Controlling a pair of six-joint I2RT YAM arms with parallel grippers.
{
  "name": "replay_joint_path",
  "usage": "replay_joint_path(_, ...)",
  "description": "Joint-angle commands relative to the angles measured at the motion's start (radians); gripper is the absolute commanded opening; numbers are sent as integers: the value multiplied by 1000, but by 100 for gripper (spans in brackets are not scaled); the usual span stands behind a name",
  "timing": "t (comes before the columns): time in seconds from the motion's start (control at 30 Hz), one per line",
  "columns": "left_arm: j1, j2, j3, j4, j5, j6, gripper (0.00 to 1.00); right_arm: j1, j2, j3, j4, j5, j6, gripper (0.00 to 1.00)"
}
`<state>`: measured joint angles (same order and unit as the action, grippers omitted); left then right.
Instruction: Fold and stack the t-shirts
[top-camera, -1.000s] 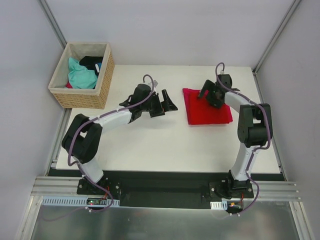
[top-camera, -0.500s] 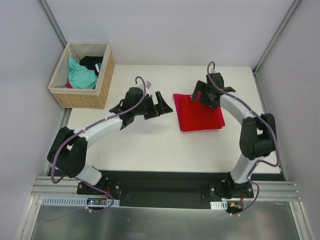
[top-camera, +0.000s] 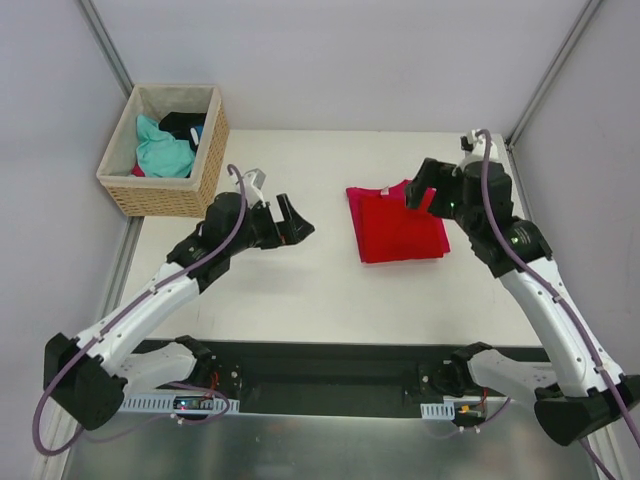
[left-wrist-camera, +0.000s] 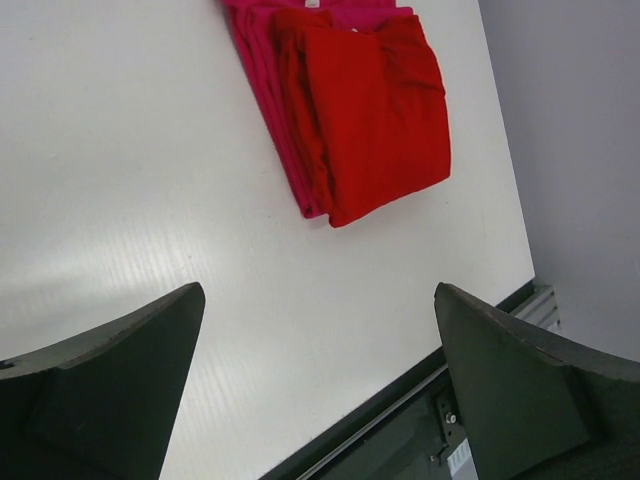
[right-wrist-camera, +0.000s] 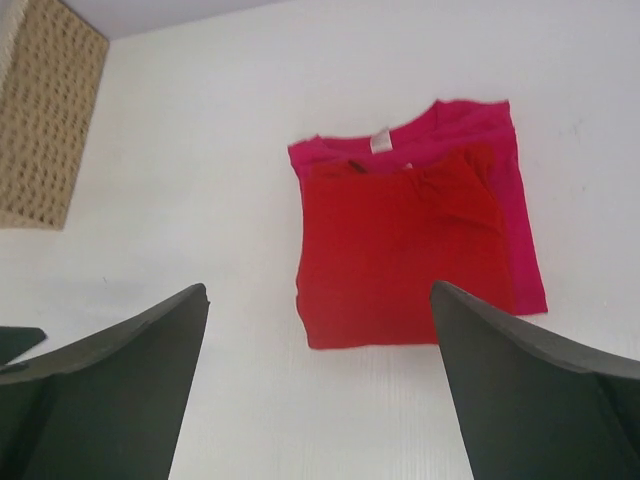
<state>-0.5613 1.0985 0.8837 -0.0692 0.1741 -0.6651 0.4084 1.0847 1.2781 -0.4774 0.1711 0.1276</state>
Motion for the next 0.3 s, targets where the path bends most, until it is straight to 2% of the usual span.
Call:
replay_joint_path(0.0,5,-162,-95,-104,-105,36,99,49,-75,-117,-79,47,-17,97)
replay_joint_path(0.1,5,-259,-135,-147,-120,32,99,75,-150,-177,-53,32,-25,97)
replay_joint_path(0.27,3,-331,-137,-204,-127,30,99,107,-190,-186,-75,73,12,97)
